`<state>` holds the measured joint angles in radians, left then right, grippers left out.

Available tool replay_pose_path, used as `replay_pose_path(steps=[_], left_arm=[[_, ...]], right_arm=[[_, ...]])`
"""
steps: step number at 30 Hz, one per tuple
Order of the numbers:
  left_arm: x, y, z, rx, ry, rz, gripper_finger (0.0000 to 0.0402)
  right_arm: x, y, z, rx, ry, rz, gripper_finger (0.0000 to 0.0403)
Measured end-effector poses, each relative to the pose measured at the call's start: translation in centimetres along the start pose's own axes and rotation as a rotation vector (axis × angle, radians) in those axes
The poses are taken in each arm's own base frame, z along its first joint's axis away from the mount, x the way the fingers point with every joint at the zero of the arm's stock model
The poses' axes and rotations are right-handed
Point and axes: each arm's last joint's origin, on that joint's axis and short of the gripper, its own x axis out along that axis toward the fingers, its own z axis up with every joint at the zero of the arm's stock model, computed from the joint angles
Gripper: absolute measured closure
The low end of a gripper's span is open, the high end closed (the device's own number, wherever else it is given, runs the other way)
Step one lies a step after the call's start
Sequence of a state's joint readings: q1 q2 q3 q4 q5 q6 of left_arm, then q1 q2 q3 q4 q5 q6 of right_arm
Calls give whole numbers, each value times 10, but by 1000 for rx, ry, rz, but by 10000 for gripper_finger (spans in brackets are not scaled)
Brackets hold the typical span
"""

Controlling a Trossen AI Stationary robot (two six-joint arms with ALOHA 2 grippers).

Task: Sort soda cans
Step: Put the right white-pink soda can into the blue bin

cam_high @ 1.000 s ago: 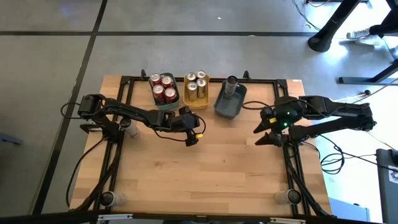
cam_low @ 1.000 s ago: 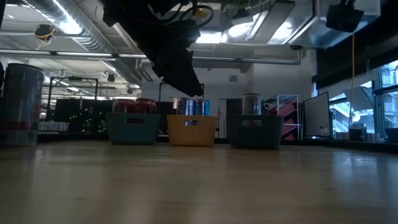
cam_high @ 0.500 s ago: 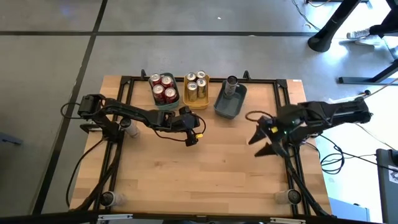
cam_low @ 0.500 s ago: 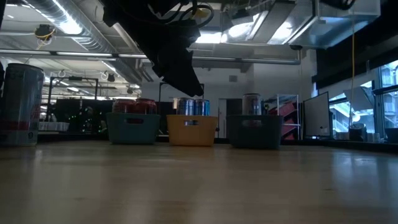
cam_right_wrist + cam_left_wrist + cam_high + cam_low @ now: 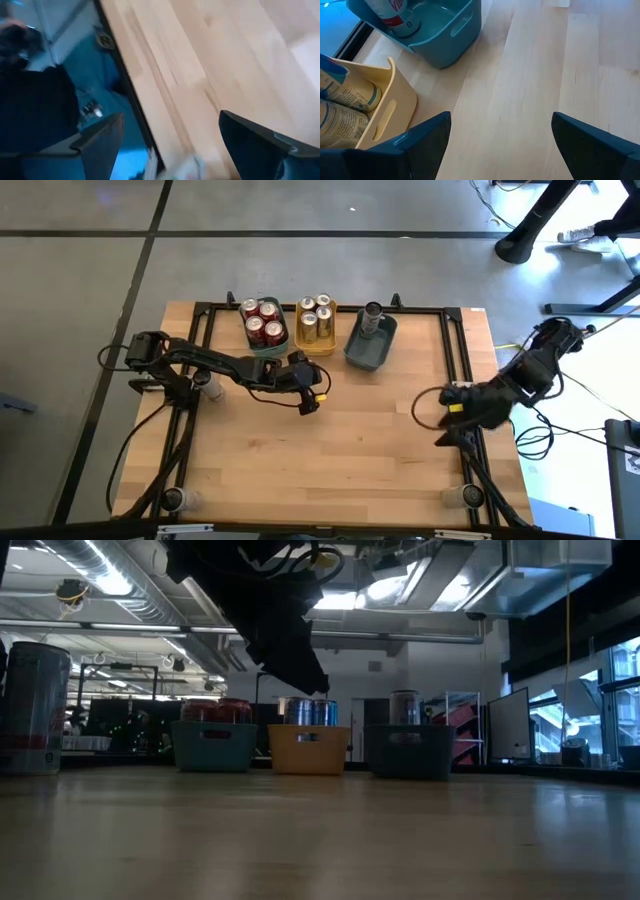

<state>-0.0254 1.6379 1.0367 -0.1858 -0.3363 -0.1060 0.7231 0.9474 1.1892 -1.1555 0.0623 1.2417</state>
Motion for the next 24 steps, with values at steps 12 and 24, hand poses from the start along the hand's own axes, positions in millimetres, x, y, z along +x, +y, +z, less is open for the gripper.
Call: replay_pose_path(steps=[12,24], left_arm=[[0,0,1,-7,-14,-1,68],[0,0,1,4,-13,-1,68]], right_arm=[[27,5,-43,212,294,-336,80],[64,32,-74,400,408,-410,80]])
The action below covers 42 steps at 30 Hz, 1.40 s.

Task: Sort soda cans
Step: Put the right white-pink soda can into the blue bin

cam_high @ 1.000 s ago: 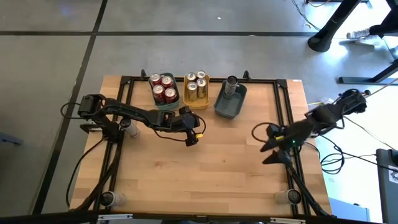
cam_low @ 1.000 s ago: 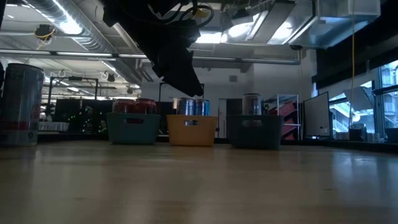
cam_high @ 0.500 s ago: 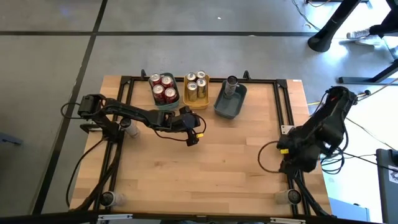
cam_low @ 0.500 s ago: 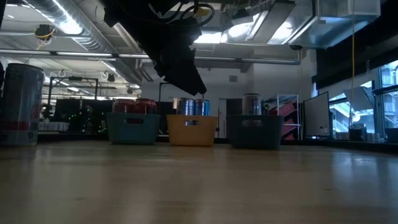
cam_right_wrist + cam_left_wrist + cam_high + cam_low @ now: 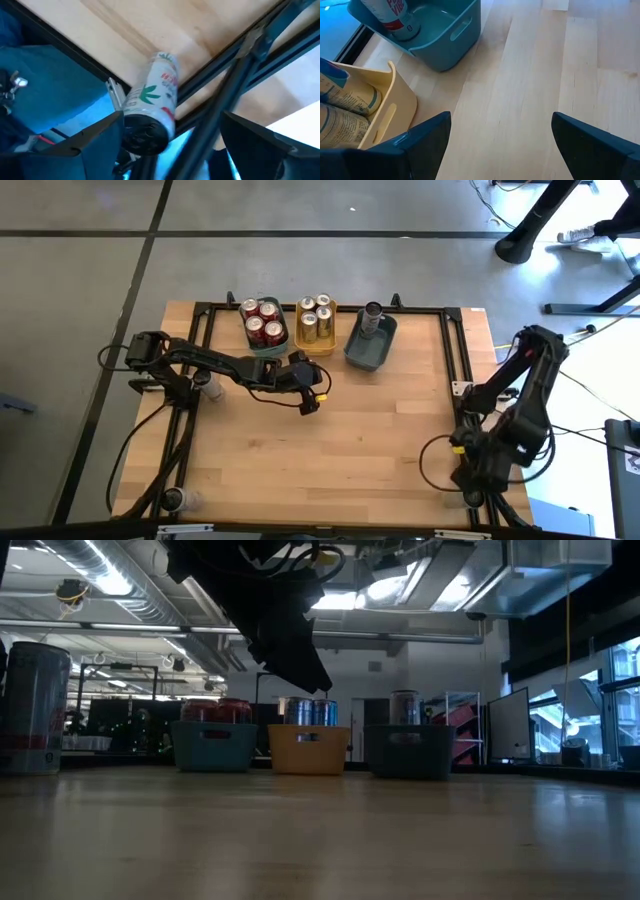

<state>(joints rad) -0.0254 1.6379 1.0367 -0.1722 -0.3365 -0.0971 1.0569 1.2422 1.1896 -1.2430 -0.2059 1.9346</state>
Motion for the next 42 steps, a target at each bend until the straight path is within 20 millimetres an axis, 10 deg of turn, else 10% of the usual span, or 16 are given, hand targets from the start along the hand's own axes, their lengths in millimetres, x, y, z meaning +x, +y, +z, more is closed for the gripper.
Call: replay_pose_path(steps=[42], left_arm=[[-1,0,-1,27,14,0,68]], right_arm=[[41,28,-8,71,170,-75,80]])
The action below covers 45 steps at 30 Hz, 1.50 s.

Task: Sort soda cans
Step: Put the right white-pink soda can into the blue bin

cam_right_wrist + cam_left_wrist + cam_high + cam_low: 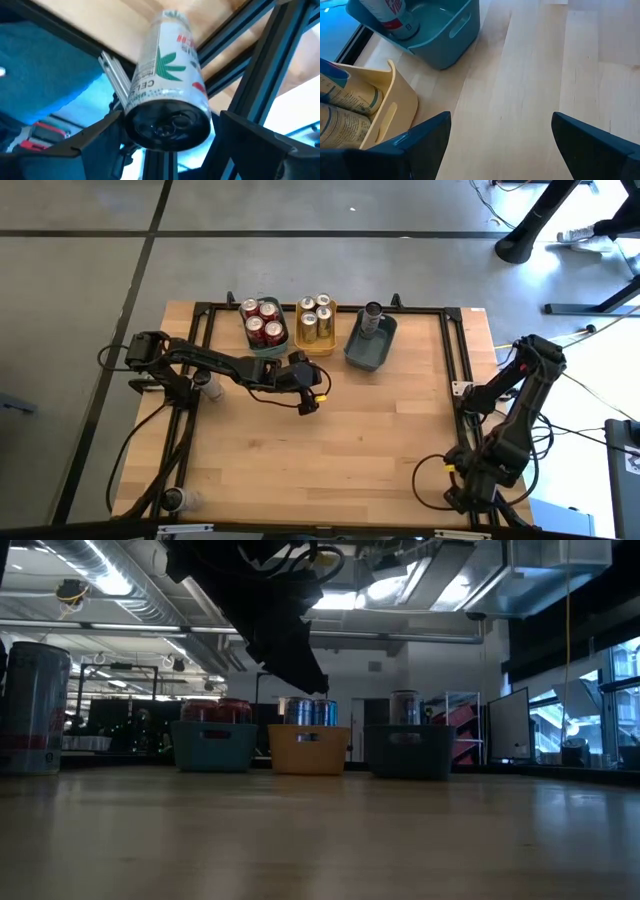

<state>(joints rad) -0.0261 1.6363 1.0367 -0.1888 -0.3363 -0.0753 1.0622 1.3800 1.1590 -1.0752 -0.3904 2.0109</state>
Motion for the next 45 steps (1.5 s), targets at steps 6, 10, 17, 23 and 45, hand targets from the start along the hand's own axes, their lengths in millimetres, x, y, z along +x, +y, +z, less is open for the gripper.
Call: replay_pose_path(steps=[6,10,17,23,45], left_arm=[[0,0,0,-1,-2,0,68],[0,0,0,0,0,0,68],[0,0,0,9,2,0,68],[0,0,0,15,2,0,68],[-9,-11,20,64,-94,-88,68]], right_arm=[[9,0,4,-3,11,1,80],[13,-1,7,-1,2,1,80],[15,-1,8,-39,-1,7,96],[14,-1,7,-56,7,6,163],[-81,21,73,-357,-608,72,163]])
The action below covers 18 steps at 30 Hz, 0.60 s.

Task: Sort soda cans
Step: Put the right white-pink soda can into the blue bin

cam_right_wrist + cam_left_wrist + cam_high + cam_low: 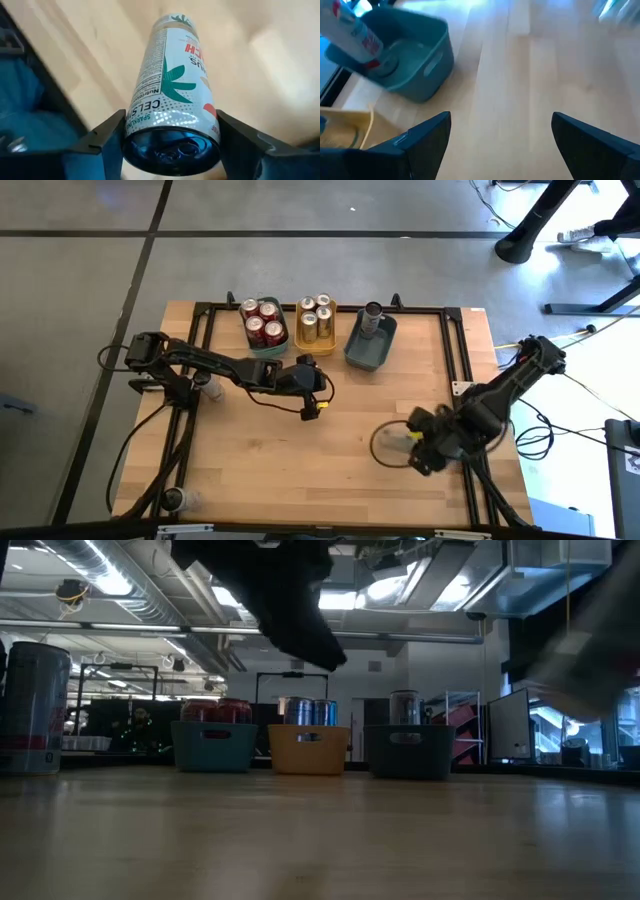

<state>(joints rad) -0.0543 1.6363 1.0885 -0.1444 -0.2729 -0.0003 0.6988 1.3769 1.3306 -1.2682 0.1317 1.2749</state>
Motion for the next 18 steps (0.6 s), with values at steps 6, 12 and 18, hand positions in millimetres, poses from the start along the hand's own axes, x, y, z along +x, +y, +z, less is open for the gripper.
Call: replay_pose_path(steps=[6,12,18], left_arm=[[0,-1,10,-71,-96,-124,76],[-1,-2,15,-103,-142,-238,110],[-2,-4,18,-112,-167,-242,137]], right_arm=[[3,-8,31,-157,-160,-57,163],[4,-8,56,-322,-272,-47,163],[2,-6,74,-437,-362,-8,163]])
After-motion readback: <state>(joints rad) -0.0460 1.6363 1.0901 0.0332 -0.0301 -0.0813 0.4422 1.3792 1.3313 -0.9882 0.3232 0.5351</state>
